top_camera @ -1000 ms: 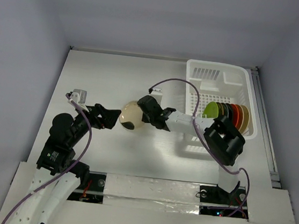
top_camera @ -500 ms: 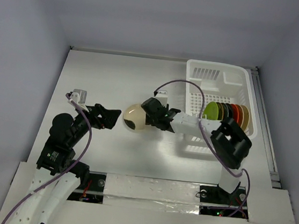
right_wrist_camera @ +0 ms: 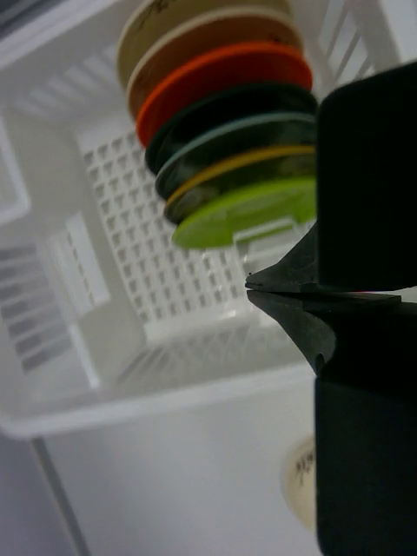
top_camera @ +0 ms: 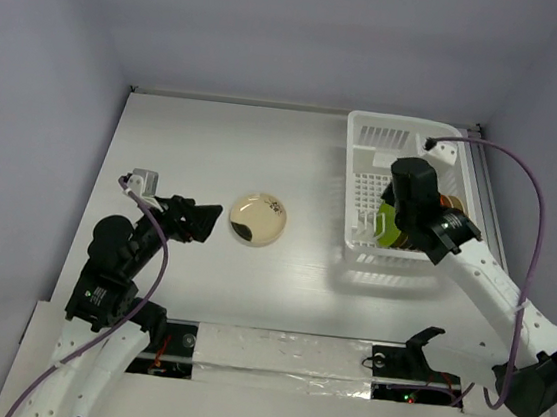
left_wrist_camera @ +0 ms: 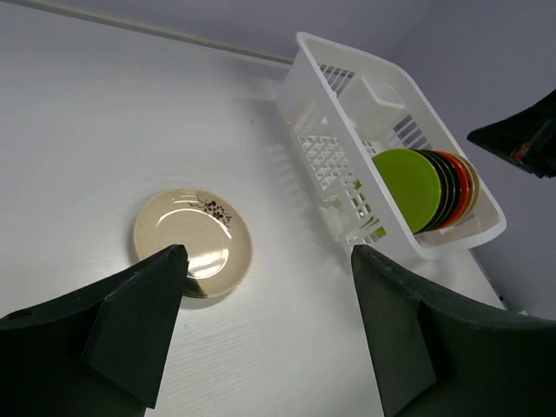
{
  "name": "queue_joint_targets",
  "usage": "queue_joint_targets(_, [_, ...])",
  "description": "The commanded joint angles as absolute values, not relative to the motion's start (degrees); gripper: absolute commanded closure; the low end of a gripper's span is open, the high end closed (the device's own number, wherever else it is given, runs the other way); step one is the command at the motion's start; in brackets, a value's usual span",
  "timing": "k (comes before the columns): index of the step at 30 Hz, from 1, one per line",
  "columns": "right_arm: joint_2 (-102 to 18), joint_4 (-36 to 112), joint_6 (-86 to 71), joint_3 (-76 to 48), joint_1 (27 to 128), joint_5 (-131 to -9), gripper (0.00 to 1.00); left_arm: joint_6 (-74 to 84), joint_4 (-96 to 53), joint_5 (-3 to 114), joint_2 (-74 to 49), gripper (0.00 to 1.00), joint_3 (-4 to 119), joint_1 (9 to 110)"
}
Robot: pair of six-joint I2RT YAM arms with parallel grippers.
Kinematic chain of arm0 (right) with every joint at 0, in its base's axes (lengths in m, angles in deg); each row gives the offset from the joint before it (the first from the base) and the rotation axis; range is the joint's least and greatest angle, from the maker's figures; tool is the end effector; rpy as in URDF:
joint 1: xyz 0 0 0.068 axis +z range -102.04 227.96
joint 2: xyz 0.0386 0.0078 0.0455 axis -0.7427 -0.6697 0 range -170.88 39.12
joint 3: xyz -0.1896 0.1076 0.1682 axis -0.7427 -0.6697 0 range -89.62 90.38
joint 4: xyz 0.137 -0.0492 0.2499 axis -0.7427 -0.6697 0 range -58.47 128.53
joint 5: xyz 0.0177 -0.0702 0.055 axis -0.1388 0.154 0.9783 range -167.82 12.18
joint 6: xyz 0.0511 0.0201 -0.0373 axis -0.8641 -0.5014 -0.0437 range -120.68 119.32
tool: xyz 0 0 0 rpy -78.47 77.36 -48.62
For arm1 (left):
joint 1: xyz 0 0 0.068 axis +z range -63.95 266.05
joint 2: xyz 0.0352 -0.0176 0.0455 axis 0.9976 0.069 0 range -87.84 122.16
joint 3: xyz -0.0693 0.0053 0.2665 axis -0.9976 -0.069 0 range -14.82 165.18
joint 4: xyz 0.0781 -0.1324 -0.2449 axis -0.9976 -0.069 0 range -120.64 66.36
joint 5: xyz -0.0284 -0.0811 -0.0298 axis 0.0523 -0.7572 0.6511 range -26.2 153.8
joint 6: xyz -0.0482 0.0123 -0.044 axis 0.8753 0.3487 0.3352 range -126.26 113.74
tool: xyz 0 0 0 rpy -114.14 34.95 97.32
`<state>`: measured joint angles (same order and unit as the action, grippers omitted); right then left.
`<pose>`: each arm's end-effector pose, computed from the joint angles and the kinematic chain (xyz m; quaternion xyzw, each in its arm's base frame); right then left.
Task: Unload the plates from the dish rack
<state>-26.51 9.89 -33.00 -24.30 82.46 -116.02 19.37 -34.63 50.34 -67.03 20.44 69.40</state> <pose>0.2538 0.1350 0.3591 0.1506 0.8170 0.0289 0.5558 0.1368 -0.0537 0.3424 0.0317 0.6853 -0.3357 0.6455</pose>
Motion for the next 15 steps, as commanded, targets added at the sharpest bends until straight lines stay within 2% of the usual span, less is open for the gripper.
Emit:
queue_joint_targets(1, [-24.6,0.3,-29.9,-27.2,78.3,-116.2,1.0,19.0,-32.5,49.6,-67.8,0.26,21.9,68.4])
queue_joint_targets(3, [-24.6,-0.7,-29.1,-27.7,76.8,-115.7,1.0,19.0,-32.4,49.5,-67.9,0.37,21.8,68.4])
queue_joint_targets(4, [-25.1,-0.8,-28.1,-28.0,76.3,-115.0,1.0,19.0,-32.4,49.6,-68.1,0.5,21.8,68.4])
queue_joint_targets(5, [-25.6,-1.5,-27.8,-28.2,75.5,-114.5,0.99,19.0,-32.5,49.8,-68.2,0.57,21.8,67.9])
queue_joint_targets(6, [-26.0,-1.9,-27.2,-28.3,75.5,-114.5,0.96,19.0,-32.6,50.0,-68.3,0.65,21.9,67.9])
queue_joint_targets(7, [-27.3,-2.0,-27.1,-28.2,74.5,-114.3,0.88,19.1,-32.7,50.1,-68.3,0.74,22.0,67.9])
queue_joint_targets(10, [-29.3,-2.1,-25.6,-27.2,72.2,-112.6,0.7,19.0,-32.9,50.6,-68.8,0.76,22.0,67.9])
queue_joint_targets(15, [-33.7,-2.3,-23.7,-25.3,69.5,-111.5,0.68,19.1,-33.0,51.0,-69.1,0.62,22.1,67.9])
